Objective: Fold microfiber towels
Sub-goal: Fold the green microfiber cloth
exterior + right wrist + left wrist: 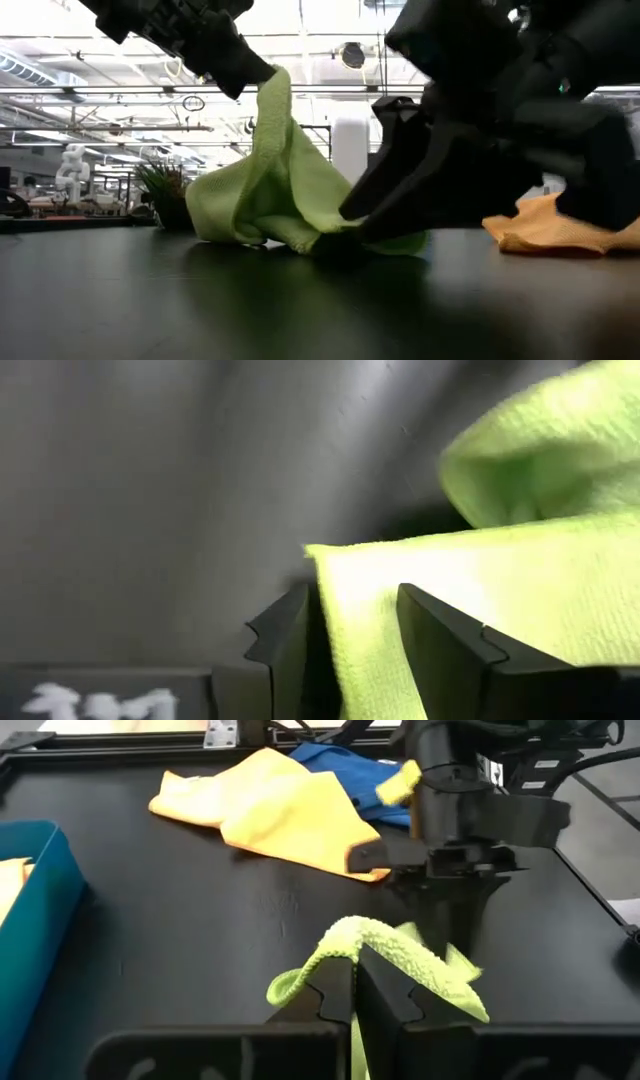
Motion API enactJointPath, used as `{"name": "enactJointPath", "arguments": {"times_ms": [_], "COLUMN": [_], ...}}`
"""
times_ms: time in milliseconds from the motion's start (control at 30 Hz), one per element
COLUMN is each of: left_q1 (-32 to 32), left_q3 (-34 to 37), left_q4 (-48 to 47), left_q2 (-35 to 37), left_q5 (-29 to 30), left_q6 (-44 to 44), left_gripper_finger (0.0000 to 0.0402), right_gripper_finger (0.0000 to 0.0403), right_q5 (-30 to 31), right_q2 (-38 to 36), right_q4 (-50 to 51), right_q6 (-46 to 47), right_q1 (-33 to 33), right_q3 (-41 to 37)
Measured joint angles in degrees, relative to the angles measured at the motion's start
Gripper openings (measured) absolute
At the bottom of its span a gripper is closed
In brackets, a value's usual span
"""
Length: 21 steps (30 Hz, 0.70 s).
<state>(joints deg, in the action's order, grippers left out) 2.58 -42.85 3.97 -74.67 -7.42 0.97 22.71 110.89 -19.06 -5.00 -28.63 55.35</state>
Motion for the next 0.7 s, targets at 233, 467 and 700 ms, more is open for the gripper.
{"name": "enactJointPath", "arguments": {"times_ms": [233,467,700], "left_q1": [0.0,0.0,0.0], "left_q3": [0.0,0.0,0.0], "left_q4": [-0.9,-1.3,-2.3], "left_q2": [0.0,0.0,0.0], "left_q5": [0.0,0.0,0.0], "left_q6": [0.0,0.0,0.1], "left_gripper_finger": [0.0011,0.0007,0.0006], "right_gripper_finger": [0.0158,0.0105,0.0009], "right_q5": [4.5,5.8,5.8], "right_q2": [-0.1,-0.1,-0.2], "right_q4": [1.7,1.2,-0.9], "right_q6": [-1.7,-1.7,-1.7], "right_q1": [0.0,0.0,0.0], "right_q3": [0.1,0.1,0.1]}}
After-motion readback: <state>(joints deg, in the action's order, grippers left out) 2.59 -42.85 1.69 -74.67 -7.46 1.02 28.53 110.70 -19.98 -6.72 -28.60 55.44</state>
